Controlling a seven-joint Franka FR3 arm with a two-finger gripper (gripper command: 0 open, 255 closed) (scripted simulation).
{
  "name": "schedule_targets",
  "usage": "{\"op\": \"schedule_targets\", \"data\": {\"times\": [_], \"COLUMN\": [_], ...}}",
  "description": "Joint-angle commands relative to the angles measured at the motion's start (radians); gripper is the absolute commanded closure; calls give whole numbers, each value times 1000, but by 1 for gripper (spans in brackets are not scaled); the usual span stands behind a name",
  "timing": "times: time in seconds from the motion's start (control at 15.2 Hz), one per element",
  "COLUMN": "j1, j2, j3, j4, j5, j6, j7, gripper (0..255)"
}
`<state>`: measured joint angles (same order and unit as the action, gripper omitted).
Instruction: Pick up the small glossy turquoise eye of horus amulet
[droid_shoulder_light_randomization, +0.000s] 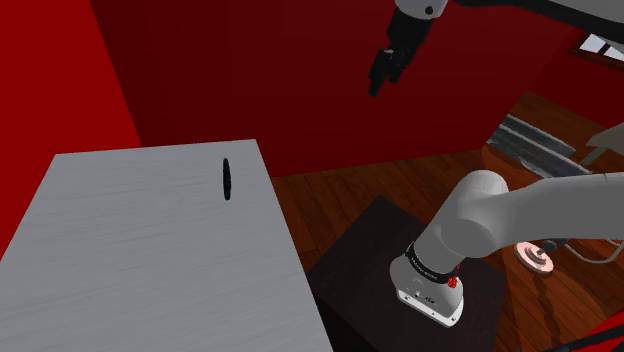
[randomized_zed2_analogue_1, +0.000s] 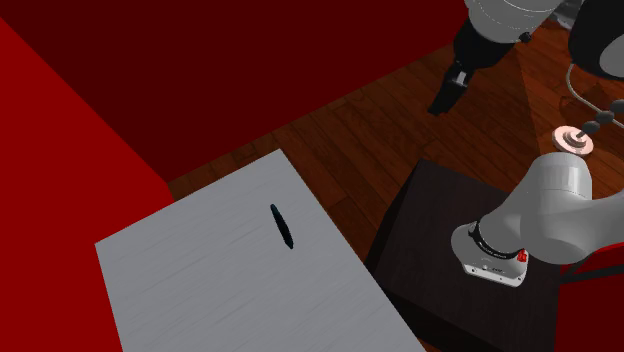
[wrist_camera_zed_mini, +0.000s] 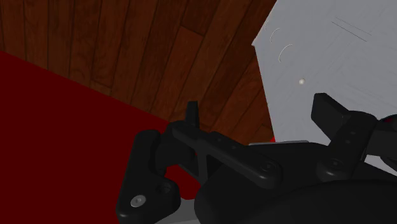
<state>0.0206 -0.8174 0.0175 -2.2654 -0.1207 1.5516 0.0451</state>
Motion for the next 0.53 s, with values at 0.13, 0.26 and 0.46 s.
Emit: {"op": "schedule_targets", "data": {"times": [0.13,0.26,0.46], "j1": [1,2,4], "j2": [18,41,88], "j3": [37,74,130], "j4": [-23,-41,-56], "j5": [33,65,111], "j6": [30,62,113], "j7": [68,136,236], "gripper": [0,0,0]}}
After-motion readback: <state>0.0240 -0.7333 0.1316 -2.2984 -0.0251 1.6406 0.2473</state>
